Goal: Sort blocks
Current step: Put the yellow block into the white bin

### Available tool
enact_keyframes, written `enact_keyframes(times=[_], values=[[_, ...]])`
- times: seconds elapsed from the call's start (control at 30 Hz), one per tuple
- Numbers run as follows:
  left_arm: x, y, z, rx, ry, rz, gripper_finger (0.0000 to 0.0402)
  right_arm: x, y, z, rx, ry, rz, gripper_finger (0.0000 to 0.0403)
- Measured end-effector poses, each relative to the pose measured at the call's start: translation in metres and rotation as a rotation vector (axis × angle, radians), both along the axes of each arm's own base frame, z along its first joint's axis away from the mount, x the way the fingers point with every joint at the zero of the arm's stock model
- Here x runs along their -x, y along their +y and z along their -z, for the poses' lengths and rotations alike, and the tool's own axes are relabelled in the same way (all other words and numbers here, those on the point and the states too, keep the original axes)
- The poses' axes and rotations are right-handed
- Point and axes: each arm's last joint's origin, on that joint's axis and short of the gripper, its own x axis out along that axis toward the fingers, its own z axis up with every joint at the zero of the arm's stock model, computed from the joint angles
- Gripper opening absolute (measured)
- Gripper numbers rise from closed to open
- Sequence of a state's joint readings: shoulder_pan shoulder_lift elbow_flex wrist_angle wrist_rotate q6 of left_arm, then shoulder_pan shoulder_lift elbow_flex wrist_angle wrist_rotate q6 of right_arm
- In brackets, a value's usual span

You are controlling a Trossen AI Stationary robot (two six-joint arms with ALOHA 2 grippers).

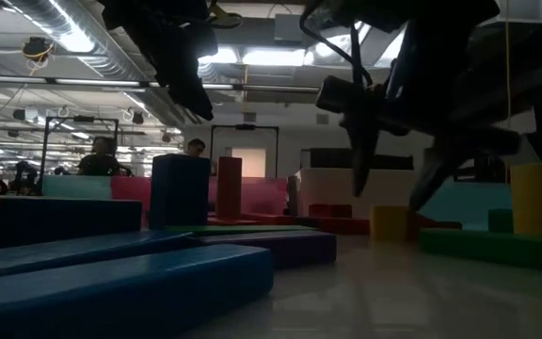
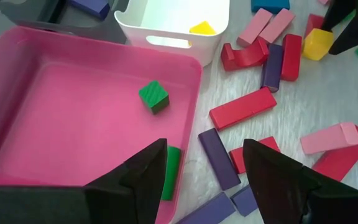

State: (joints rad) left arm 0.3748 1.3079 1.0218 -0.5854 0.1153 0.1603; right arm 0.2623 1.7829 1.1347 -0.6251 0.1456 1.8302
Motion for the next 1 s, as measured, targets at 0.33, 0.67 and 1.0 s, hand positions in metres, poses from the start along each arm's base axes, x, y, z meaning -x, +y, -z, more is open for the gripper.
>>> enact_keyframes(times=[0.33, 0.67, 1.0], values=[[0.0, 0.0, 0.0, 0.0, 0.0, 0.0, 0.0198, 0.005, -0.002, 0.003, 0.037, 0.059, 0.007, 0.0264], [0.0, 0.0, 0.0, 0.003, 0.001, -0.003, 0.0198, 0.001, -0.002, 0.001, 0.028, 0.001, 0.014, 0.0264], [0.0, 0.0, 0.0, 0.007, 0.0, -0.008, 0.0198, -0.001, -0.002, 0.001, 0.045, -0.021, 0.022, 0.0264]])
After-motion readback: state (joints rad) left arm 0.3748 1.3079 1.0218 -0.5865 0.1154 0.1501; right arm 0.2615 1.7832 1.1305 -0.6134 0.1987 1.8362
